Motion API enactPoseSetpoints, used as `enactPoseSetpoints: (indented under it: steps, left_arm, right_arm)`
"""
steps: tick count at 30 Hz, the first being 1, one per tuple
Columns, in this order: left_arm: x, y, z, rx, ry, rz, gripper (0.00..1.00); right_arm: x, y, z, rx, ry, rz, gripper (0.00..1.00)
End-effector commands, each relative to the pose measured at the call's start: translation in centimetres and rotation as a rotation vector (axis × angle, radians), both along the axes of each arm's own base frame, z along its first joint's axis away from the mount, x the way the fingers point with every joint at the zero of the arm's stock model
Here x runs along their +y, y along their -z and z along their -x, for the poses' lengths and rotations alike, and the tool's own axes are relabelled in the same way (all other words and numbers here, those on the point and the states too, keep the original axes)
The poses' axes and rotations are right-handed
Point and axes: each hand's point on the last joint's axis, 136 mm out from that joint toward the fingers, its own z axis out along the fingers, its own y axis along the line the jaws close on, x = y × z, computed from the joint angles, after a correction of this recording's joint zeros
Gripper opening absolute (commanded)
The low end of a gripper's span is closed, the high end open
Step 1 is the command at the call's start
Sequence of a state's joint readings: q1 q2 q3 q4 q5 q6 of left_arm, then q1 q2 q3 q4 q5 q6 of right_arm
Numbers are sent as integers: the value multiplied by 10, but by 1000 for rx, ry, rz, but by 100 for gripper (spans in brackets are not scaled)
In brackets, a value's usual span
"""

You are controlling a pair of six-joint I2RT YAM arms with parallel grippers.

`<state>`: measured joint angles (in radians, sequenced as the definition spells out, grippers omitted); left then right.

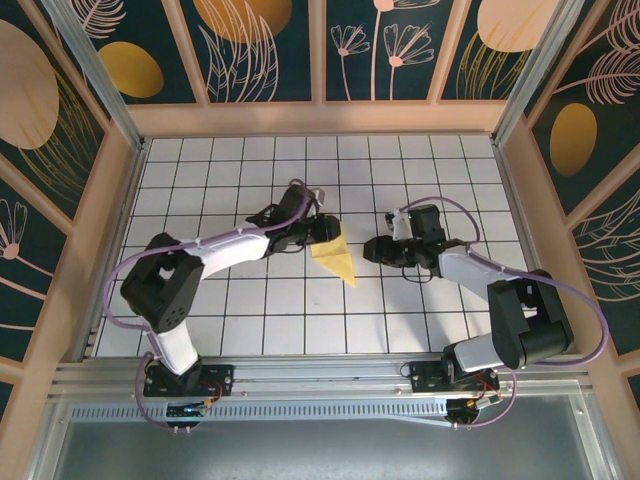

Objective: Fold a paper plane with a square sheet of paper (fold left side to right side)
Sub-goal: Third fold the triangle at the center of the table, then fourth fold the wing at the center of the table.

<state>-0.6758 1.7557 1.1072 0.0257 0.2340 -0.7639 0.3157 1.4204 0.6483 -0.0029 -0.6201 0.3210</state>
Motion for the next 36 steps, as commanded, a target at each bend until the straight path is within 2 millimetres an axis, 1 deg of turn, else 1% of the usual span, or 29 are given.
enactPoseSetpoints:
  steps: [1, 3, 6, 9, 13, 18, 23, 26, 28, 30, 36]
  left_arm:
    - [29, -7, -3, -5, -67, 5, 38]
    - [40, -7, -2, -4, -100, 25, 40]
    - [55, -1, 3, 5, -151, 44, 45]
    - [64, 3, 6, 11, -190, 57, 47]
    - [67, 10, 9, 29, -208, 69, 47]
    - [65, 18, 8, 47, -204, 62, 47]
    - [66, 24, 6, 53, -211, 48, 48]
    - [67, 26, 6, 54, -214, 43, 49]
    - [69, 27, 5, 55, -218, 40, 49]
    - [70, 26, 3, 52, -221, 44, 50]
    - [67, 22, 0, 48, -212, 87, 55]
  right_arm:
    - [13, -14, -18, -156, -76, -41, 49]
    - [18, -7, -21, -165, -95, -38, 49]
    - [24, 10, -23, -152, -116, 0, 49]
    - [30, 24, -24, -124, -133, 5, 45]
    - [38, 38, -22, -93, -155, 0, 39]
    - [45, 45, -22, -73, -175, -12, 33]
    - [50, 42, -23, -77, -188, -23, 23]
    - [50, 38, -23, -84, -190, -22, 13]
    - [49, 36, -23, -85, -193, -8, 5]
    - [46, 33, -24, -94, -186, 3, 0]
    - [42, 16, -23, -115, -168, -22, 0]
